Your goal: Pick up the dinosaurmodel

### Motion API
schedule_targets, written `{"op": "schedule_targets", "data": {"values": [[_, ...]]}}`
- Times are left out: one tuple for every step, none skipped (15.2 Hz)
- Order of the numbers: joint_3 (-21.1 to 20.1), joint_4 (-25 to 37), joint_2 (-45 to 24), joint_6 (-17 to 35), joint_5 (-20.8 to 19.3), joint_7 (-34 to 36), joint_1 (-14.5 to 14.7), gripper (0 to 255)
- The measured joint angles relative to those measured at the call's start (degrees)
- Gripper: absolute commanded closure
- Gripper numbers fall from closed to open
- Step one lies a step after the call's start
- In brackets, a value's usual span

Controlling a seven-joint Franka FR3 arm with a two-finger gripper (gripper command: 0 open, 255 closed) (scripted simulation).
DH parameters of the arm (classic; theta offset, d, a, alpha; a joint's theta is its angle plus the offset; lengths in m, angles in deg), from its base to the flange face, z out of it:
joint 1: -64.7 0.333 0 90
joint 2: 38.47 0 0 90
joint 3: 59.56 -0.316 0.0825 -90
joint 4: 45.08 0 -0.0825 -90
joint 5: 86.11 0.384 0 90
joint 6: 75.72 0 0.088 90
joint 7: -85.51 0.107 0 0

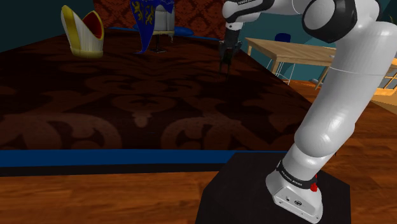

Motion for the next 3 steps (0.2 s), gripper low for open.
{"op": "schedule_targets", "data": {"values": [[-0.01,1.02,-0.11,-0.91,0.05,-0.07,0.00,255],[0.04,1.90,-0.25,-1.64,0.13,-0.28,-0.09,255],[0.07,2.10,-0.13,-1.96,0.13,-0.36,-0.12,255]]}}
